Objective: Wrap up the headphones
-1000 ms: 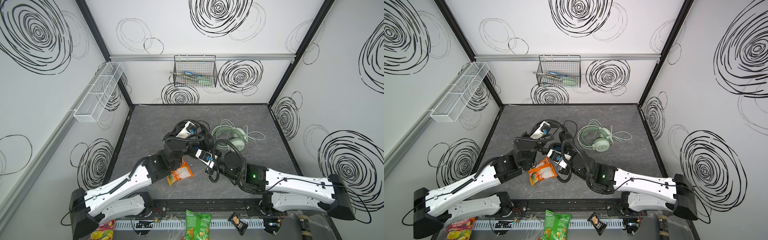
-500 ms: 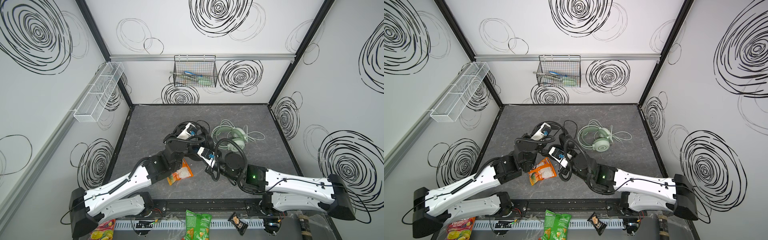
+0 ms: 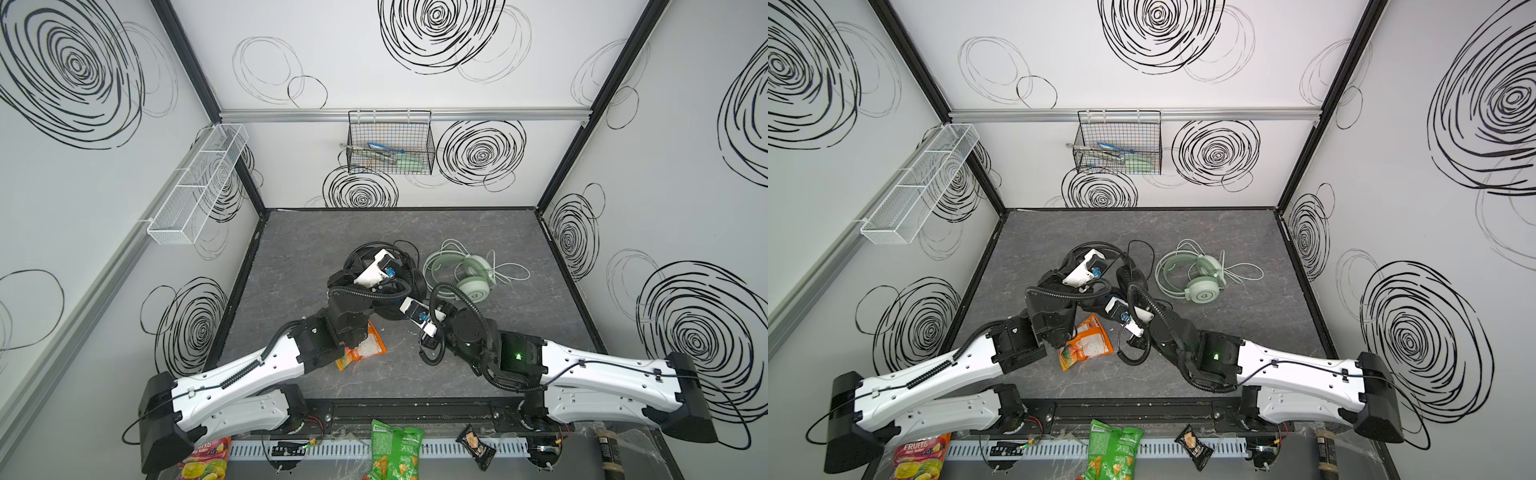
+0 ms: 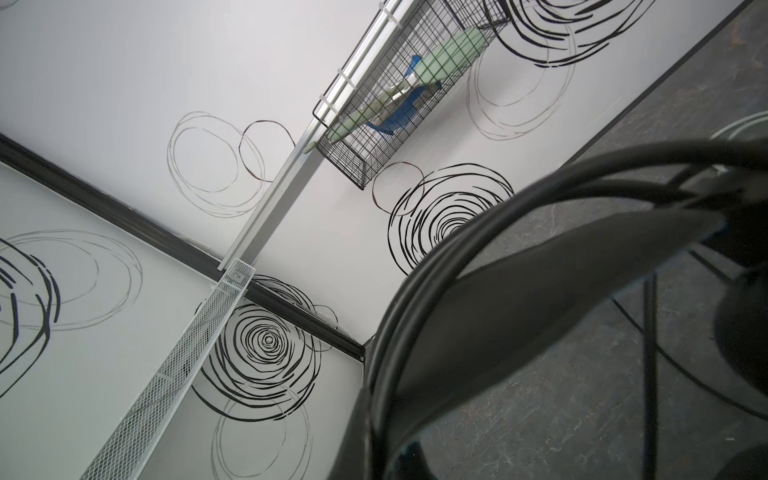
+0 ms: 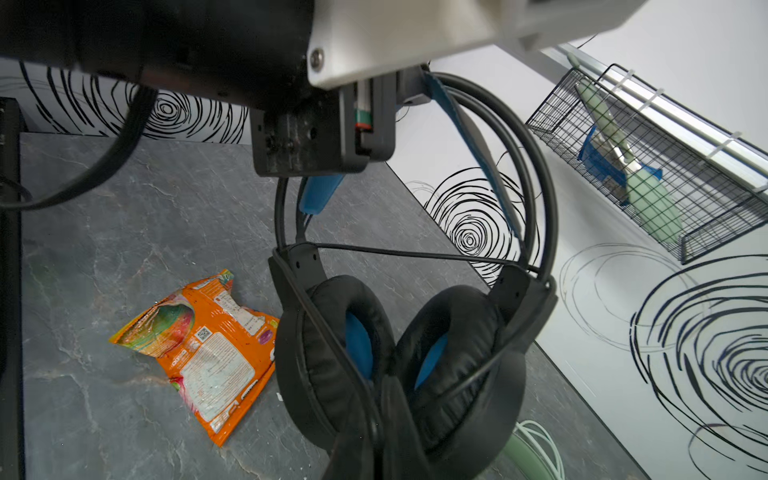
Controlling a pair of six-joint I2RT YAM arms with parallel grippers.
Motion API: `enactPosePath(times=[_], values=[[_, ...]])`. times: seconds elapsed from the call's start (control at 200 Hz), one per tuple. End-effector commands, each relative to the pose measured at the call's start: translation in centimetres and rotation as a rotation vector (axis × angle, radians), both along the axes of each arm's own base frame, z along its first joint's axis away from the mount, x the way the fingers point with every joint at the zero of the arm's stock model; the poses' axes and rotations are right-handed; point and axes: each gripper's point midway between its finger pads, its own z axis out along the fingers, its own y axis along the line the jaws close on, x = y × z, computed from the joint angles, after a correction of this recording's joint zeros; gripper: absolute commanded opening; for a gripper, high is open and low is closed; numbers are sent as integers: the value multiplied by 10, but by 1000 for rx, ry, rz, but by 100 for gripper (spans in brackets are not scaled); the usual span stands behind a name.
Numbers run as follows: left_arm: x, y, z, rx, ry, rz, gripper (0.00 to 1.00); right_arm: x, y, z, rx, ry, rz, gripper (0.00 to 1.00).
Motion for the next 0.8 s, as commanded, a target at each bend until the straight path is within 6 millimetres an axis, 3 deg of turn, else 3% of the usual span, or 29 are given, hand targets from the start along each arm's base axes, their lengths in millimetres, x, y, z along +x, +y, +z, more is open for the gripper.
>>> enactPosePath(times=[0.0, 0.33, 0.55, 0.795], values=[[-3, 20, 9, 47, -7, 65, 0, 14, -22, 49, 87, -84, -128, 5], [-11, -6, -14, 131, 155, -150, 0, 28, -43, 57, 27, -181, -246, 9], [-15, -11, -23, 160, 224, -188, 0, 35, -50, 44, -41, -199, -314, 9], [-30, -22, -33, 145, 332, -285, 0, 41, -79, 64, 168, -156, -296, 15]])
